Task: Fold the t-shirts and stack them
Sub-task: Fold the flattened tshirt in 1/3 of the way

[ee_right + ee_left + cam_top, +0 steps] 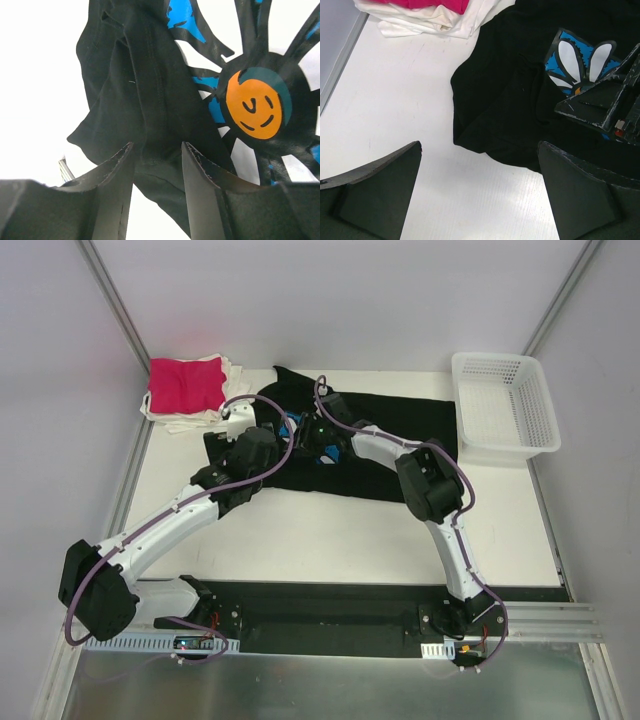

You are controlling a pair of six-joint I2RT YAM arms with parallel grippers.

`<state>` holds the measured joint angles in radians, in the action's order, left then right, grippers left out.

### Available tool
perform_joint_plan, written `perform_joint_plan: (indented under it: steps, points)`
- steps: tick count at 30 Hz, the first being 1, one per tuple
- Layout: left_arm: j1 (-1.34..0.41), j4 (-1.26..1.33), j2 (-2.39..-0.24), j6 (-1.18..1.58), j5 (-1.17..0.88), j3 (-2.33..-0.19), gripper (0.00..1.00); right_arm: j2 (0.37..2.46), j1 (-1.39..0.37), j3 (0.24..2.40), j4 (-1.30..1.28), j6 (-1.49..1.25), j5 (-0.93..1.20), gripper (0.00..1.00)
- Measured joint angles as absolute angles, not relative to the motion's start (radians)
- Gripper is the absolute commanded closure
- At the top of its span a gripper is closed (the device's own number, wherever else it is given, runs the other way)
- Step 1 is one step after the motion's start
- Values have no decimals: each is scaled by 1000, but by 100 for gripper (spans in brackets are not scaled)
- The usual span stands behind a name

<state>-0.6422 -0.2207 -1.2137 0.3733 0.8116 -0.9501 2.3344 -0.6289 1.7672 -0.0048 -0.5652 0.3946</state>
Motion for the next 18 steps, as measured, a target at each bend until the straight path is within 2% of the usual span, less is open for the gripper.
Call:
perform_joint_plan:
  steps: [18]
  points:
    - [-642,-214,-1223,373,796,-950,1,2322,-660,1688,34,-577,401,53]
